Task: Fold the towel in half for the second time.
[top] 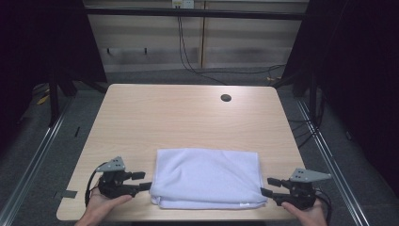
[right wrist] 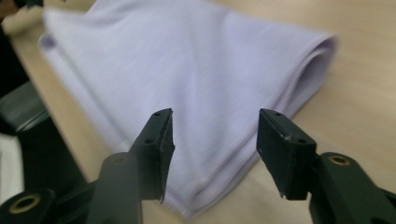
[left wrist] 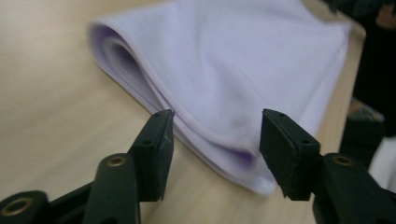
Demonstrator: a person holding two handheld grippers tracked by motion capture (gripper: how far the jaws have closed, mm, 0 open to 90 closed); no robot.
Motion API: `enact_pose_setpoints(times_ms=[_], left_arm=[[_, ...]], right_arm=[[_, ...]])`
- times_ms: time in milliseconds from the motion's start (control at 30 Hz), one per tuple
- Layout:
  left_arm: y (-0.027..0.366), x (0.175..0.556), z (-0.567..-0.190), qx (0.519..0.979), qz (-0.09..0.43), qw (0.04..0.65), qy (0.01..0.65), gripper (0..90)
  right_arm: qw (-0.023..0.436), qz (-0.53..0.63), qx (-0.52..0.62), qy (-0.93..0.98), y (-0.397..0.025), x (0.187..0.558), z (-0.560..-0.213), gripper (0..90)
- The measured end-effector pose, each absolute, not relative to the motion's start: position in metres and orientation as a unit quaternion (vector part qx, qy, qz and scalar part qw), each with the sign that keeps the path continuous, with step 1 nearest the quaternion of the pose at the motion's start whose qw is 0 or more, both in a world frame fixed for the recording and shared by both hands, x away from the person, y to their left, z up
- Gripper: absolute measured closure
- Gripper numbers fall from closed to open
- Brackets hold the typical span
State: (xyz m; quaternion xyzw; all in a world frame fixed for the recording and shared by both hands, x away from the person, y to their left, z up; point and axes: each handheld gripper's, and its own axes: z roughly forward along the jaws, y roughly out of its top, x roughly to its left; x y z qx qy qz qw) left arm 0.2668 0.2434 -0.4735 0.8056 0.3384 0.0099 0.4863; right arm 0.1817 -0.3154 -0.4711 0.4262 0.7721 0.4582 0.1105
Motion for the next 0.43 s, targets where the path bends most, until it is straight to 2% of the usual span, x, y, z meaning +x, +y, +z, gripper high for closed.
enact_pose_setpoints(times_ms=[167, 300, 433], left_arm=[[0.270, 0.288, -0.480, 0.779, 0.023, 0.494, 0.386, 34.8], [0.280, 0.289, -0.480, 0.758, 0.051, 0.498, 0.418, 28.7], [0.277, 0.290, -0.482, 0.769, 0.057, 0.480, 0.417, 21.3]], right_arm=[[0.174, 0.476, 0.458, 0.731, -0.335, 0.196, -0.465, 39.6], [0.190, 0.473, 0.491, 0.706, -0.350, 0.214, -0.469, 34.1], [0.204, 0.466, 0.498, 0.702, -0.352, 0.213, -0.473, 30.4]])
